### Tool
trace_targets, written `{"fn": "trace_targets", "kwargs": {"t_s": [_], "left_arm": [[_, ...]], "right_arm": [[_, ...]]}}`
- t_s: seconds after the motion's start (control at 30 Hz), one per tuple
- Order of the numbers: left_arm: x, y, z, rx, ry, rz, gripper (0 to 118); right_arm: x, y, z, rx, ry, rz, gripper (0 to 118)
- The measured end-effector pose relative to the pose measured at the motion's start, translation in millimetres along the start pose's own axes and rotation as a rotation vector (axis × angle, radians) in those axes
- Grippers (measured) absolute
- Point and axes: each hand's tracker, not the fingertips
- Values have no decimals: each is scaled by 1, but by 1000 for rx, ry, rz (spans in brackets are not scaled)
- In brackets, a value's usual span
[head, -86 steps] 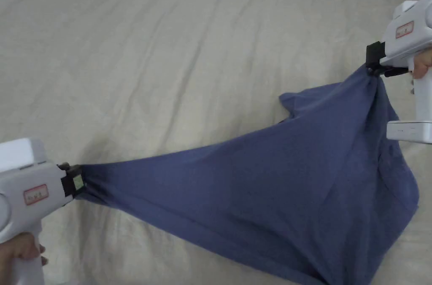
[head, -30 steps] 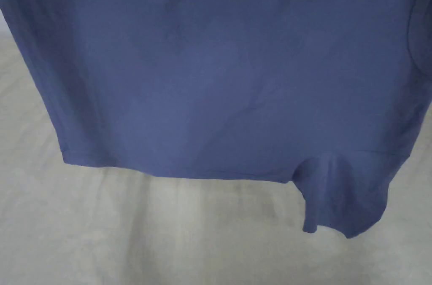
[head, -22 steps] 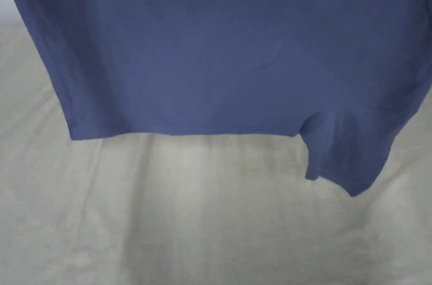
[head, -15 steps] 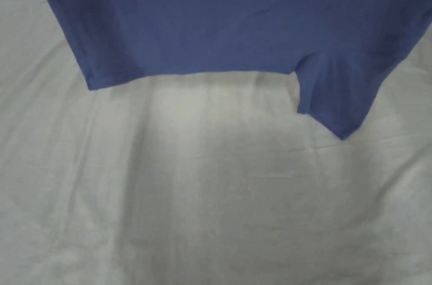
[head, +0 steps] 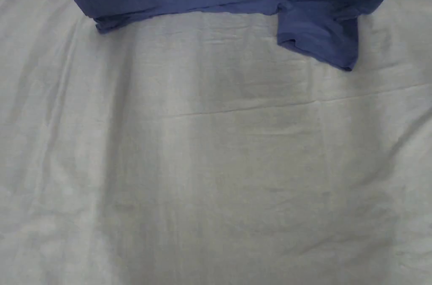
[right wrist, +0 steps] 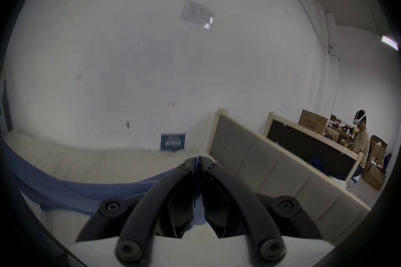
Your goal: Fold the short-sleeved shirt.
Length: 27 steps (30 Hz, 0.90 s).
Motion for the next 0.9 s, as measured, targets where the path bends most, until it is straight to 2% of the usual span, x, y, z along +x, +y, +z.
{"fn": "trace_targets", "kwargs": {"t_s": [0.27, 0.4, 0.5, 0.7, 0.83, 0.9], "left_arm": [[26, -133, 5, -253, -106, -26, 0], [20, -190, 40, -388, -140, -7, 0], [10, -229, 74, -450, -155, -14, 0], [-26, -279, 155, -507, -218, 36, 0], [-64, -299, 206, -539, -262, 121, 0], [-87, -308, 234, -528, -287, 179, 0]], "right_arm": [[-14, -141, -21, -258, 56, 57, 3], [-10, -214, -6, -404, 90, 24, 3], [-5, -265, 19, -500, 110, 37, 3], [33, -321, 93, -577, 176, 9, 3], [65, -339, 144, -568, 193, 103, 3], [86, -346, 168, -564, 212, 117, 3]]}}
